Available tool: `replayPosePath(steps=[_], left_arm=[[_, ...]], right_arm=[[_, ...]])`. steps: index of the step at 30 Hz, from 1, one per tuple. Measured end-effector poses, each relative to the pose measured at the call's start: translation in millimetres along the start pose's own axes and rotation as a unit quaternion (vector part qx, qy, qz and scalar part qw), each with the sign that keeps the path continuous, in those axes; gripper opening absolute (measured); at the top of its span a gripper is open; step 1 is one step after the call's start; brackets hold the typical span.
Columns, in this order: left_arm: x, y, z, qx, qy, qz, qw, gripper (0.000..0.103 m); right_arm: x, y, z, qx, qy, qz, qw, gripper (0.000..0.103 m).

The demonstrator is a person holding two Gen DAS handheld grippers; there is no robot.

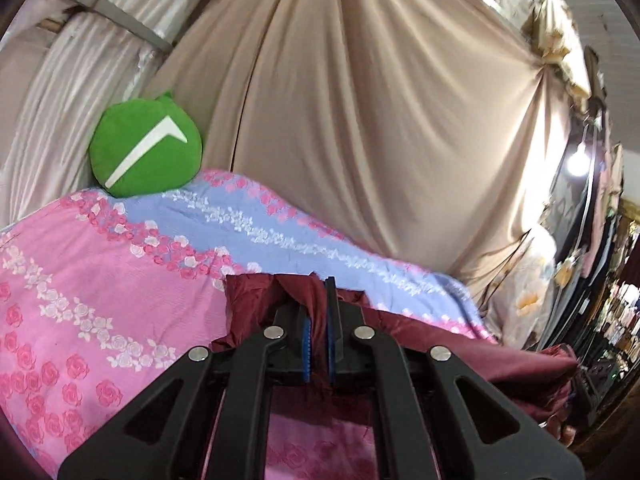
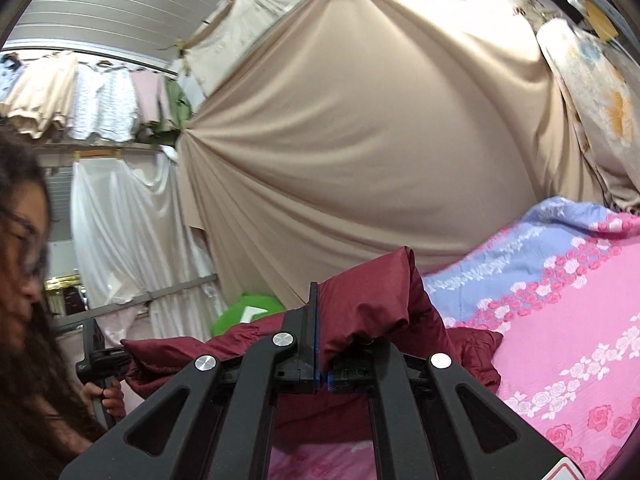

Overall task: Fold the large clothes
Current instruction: 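Lift the hem with both grippers and fold it toward the collar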

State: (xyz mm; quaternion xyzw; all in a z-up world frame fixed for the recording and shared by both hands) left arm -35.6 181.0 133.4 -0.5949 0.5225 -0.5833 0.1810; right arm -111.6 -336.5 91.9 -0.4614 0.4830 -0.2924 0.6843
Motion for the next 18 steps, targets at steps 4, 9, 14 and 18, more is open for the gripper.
replayPosePath(steps=[4, 9, 14, 18], left_arm=[[-12, -5, 59, -0.034, -0.020, 0.001, 0.9992, 0.004], [-21, -19, 141, -0.060, -0.057, 0.024, 0.9963, 0.004], [-37, -31, 228, -0.083, -0.103, 0.035, 0.9906, 0.004], [-51, -32, 284, -0.105, -0.131, 0.033, 0.9853, 0.004]], right_arm=[[25, 2, 45, -0.030, 0.024, 0.017, 0.999, 0.002], [64, 0, 118, -0.072, 0.060, 0.031, 0.995, 0.002], [101, 1, 189, -0.104, 0.096, 0.036, 0.989, 0.002], [132, 13, 244, -0.136, 0.130, 0.048, 0.981, 0.002]])
Point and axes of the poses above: each gripper's, at about its wrist camera, not at the fingertips, and z roughly the way its jaws point, x to its right, y to its underside, the point moved 3 cm from there along z, roughly the way its jaws point, and after that the axes turned 5 degrees about -z, right-handed, at the moved point
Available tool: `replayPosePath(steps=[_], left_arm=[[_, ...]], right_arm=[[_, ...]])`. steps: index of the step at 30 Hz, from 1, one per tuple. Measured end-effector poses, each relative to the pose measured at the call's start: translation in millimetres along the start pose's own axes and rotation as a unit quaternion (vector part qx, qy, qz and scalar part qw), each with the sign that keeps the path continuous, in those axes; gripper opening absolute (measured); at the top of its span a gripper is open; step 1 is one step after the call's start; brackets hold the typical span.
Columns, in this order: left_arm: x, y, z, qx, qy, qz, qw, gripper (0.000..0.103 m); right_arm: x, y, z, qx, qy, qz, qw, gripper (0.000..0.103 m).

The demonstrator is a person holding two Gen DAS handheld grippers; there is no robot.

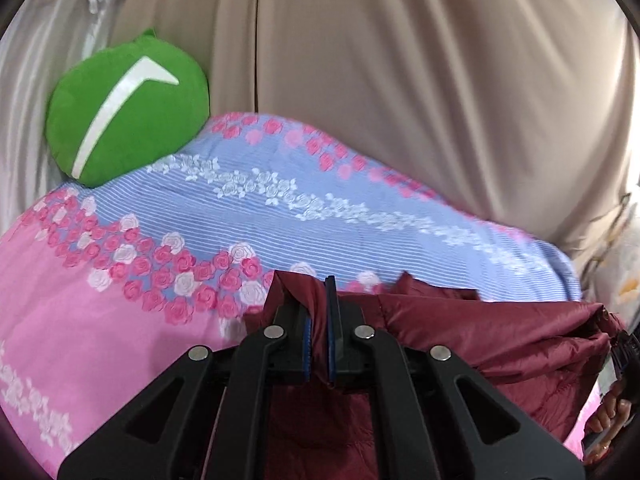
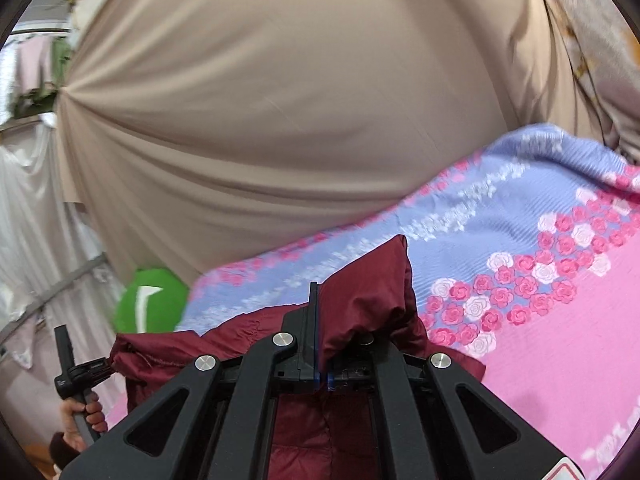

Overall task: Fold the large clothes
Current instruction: 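Lift the hem with both grippers and fold it toward the collar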

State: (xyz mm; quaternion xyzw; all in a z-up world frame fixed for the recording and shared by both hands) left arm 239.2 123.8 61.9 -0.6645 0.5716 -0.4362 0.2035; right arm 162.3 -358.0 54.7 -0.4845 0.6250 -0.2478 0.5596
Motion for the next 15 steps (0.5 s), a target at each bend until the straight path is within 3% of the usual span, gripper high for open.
replayPosePath(steps=[8, 15], left_arm=[[-5, 3, 91, -0.056, -0.039, 0.002, 0.9977, 0.004], [-17, 20, 136, -0.092, -0.056, 0.003, 0.9942, 0.004]], right_arm=[[42, 13, 90, -0.070, 0.062, 0.027, 0.995, 0.002], [71, 41, 125, -0.121, 0.100, 0.044, 0.987, 0.002]])
Point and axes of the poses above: each gripper's, at about its wrist camera, not at the fingertips, and z roughly the way its jaws point, x to its right, y to its underside, the point moved 3 cm from there along z, roughly the way its jaws point, and after that the axes turned 5 degrees about -z, right-handed, at the moved point
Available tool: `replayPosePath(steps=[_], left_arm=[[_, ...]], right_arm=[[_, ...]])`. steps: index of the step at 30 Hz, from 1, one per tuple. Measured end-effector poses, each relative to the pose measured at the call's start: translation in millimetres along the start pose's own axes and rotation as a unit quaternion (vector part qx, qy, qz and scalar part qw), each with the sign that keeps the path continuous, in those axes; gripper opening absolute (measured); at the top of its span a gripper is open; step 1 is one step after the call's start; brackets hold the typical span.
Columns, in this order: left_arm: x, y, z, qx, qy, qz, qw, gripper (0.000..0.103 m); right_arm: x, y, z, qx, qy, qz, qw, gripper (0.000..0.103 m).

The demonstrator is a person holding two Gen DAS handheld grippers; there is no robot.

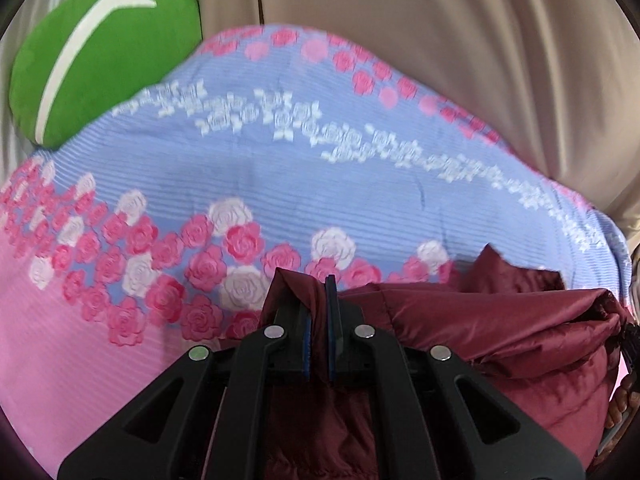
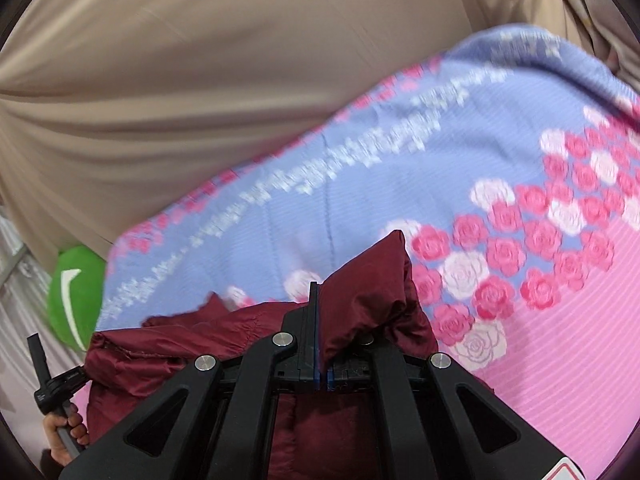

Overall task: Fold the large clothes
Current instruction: 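Lift the hem with both grippers and fold it toward the collar, then lower the folded hem onto the jacket and open both grippers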

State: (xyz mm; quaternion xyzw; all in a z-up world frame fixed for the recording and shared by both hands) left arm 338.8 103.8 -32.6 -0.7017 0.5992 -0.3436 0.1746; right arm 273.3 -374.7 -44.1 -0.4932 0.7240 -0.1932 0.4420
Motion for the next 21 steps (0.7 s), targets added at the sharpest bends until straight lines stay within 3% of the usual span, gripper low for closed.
replayPosePath(steps=[11, 15, 18, 21], left_arm=[[-4, 16, 38, -0.019, 0.008, -0.001, 0.9998, 0.007], [-9, 15, 39, -0.019, 0.028, -0.014, 0.9993, 0.008], [-18, 12, 30, -0.003, 0.053, -0.041, 0.9978, 0.012], [-27, 7, -6, 0.047, 0.055, -0.055, 0.9959, 0.026]], right_arm=[[15, 21, 39, -0.070, 0.042, 0.009, 0.997, 0.000], [23, 23, 45, -0.088, 0.029, 0.030, 0.995, 0.000], [26, 21, 33, -0.058, 0.010, 0.042, 0.997, 0.004], [20, 11, -12, 0.030, 0.021, 0.036, 0.999, 0.019]])
Point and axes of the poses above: each gripper's, at about its wrist camera, not at the fingertips, and z roughly the way its jaws point, x to its right, y to its underside, the point moved 3 cm from there along z, roughly the way its jaws point, and after that the axes turned 5 degrees about -z, right-handed, at the moved point
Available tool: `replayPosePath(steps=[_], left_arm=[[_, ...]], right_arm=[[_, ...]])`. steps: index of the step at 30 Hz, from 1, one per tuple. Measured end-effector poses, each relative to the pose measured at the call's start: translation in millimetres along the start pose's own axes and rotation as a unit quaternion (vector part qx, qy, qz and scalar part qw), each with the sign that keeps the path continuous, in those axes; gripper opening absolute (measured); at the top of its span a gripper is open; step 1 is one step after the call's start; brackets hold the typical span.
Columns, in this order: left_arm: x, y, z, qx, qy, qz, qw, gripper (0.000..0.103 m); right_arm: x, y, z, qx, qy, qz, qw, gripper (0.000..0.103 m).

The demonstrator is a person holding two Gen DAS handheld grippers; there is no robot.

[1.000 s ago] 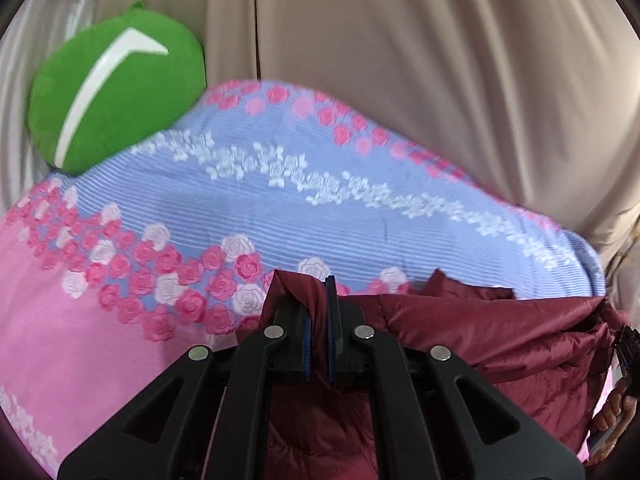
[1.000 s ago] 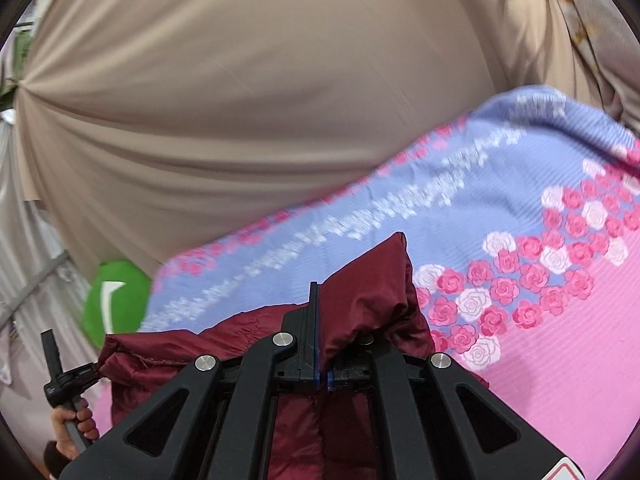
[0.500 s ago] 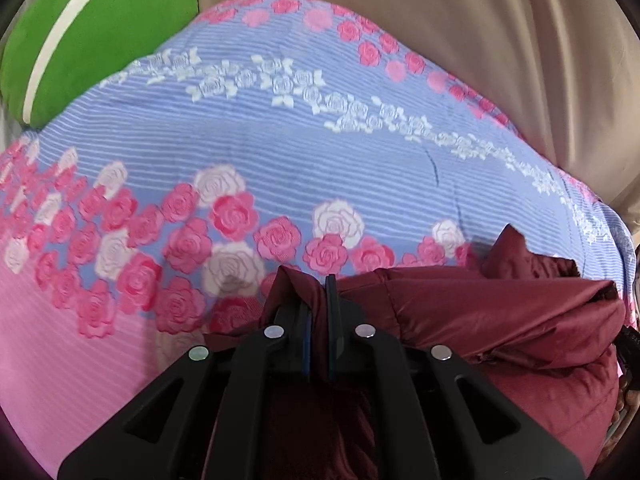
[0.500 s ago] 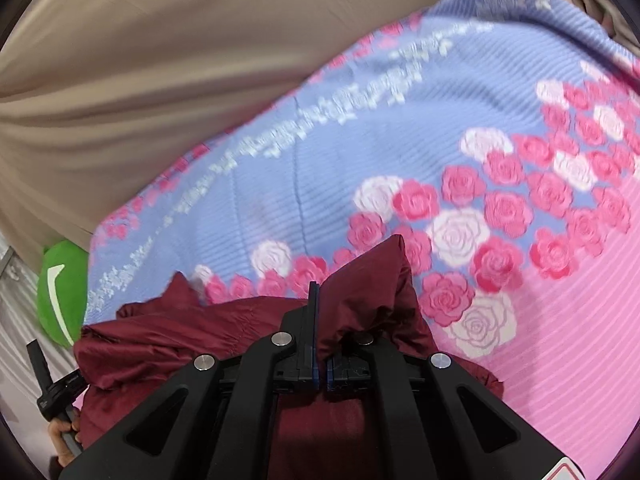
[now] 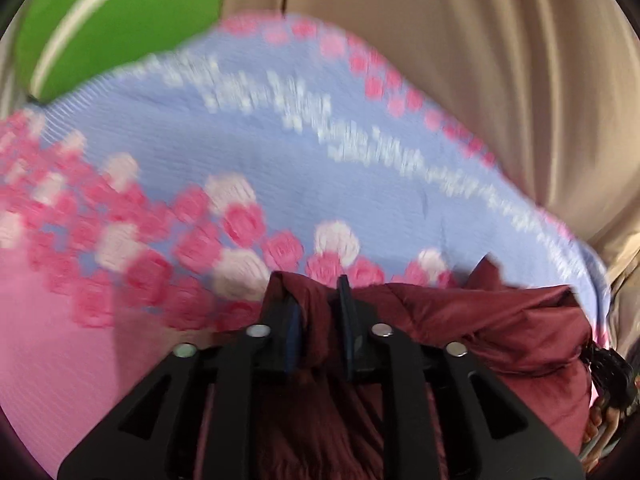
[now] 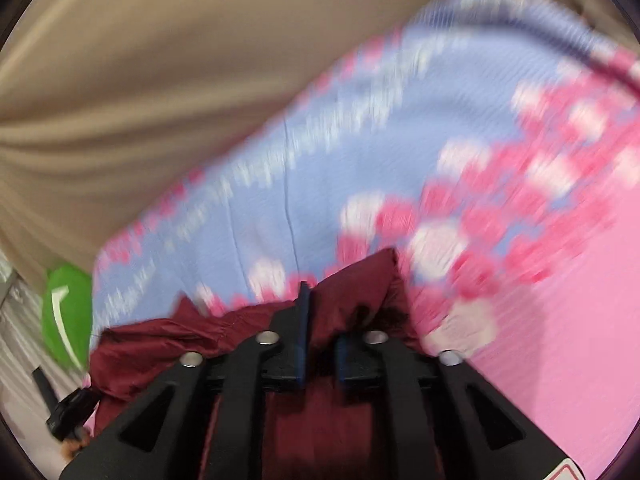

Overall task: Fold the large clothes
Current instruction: 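Lower the folded hem onto the jacket and open both grippers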

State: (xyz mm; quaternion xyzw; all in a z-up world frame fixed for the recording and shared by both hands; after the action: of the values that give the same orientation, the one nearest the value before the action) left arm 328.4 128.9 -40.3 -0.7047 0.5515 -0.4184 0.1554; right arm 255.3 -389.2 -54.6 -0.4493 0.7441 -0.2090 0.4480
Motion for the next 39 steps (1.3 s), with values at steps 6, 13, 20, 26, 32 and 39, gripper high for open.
replayPosePath(steps=[6, 13, 20, 26, 32, 39], left_arm=[[48, -16, -104, 0.111, 0.025, 0.074, 0.9908, 0.068], [152, 48, -65, -0.003, 0.097, 0.174, 0.9800, 0.068], [119, 77, -1, -0.068, 0.026, 0.134, 0.9883, 0.063], [75, 82, -14, -0.044, 0.004, 0.135, 0.9898, 0.060], [60, 66, -37, -0.016, -0.032, 0.119, 0.9922, 0.060], [80, 19, 3, -0.041, -0.041, 0.134, 0.9894, 0.069]], right_arm=[[-61, -3, -63, 0.065, -0.022, -0.069, 0.995, 0.036], [-196, 82, -14, -0.073, -0.120, -0.220, 0.965, 0.029], [-155, 102, 14, -0.123, -0.055, -0.210, 0.968, 0.017], [-44, 76, -10, -0.098, 0.015, -0.112, 0.989, 0.000], [5, 57, -43, -0.055, 0.089, -0.052, 0.993, 0.008], [-56, 13, 3, -0.077, 0.029, -0.112, 0.990, 0.016]])
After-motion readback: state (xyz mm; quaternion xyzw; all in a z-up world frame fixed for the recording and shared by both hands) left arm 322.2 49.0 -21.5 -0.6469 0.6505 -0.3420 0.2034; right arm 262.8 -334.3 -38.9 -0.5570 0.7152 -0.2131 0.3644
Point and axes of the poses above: each gripper's, at about its wrist camera, not at the fingertips, and z roughly the way its jaws point, x to its right, y to its underside, the point moved 3 cm from there along z, roughly the way its jaws point, and after that the axes turned 5 degrees about -z, right-handed, at the moved point
